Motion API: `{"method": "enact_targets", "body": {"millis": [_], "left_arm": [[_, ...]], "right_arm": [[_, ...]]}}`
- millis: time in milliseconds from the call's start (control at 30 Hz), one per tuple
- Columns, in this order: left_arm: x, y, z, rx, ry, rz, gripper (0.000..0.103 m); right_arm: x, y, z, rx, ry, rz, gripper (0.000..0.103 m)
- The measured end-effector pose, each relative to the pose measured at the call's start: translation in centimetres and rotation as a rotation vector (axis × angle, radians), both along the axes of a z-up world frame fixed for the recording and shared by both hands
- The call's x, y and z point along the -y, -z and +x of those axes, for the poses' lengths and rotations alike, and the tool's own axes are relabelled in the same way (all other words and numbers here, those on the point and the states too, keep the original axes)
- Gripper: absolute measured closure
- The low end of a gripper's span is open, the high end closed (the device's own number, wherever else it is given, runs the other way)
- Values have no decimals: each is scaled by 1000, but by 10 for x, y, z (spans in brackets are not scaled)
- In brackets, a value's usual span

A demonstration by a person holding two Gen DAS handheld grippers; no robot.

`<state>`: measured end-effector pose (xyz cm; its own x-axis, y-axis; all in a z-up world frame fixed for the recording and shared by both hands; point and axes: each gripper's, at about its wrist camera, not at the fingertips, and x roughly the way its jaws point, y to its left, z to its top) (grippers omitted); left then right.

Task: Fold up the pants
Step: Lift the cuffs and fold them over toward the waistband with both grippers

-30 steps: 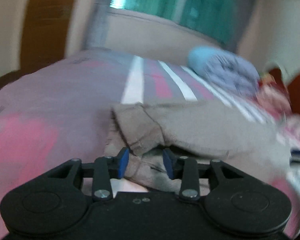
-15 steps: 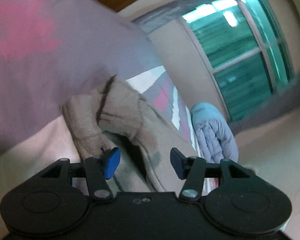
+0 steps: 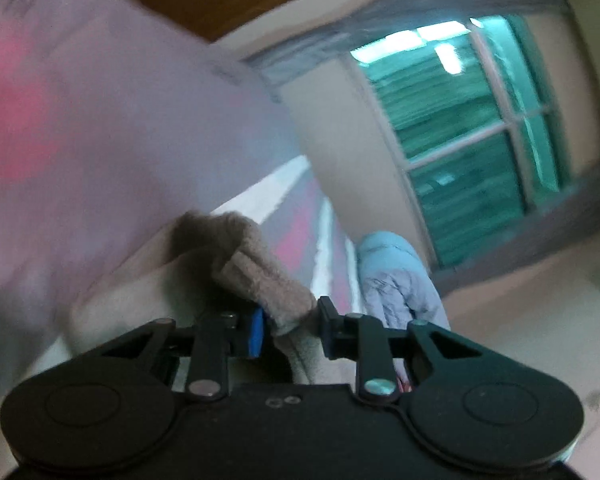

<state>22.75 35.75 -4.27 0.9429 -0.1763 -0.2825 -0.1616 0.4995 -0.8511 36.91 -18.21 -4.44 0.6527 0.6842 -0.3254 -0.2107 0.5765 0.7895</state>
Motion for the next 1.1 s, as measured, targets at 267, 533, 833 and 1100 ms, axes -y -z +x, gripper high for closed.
{"method": "enact_targets", "body": {"millis": [267, 533, 833, 1100], "left_arm": [[-6, 43, -16, -242, 78, 158, 87], [4, 31, -21, -157, 53, 163, 87], [13, 30, -24, -238, 46, 265, 83], [50, -1, -67, -233, -30, 335, 45]], "right_arm": [[-4, 3, -94, 81, -115, -172, 98], [-12, 35, -98, 6, -115, -214, 98], [-12, 48, -92, -57, -128, -200, 98], [61, 25, -121, 6, -50, -128, 93]]}}
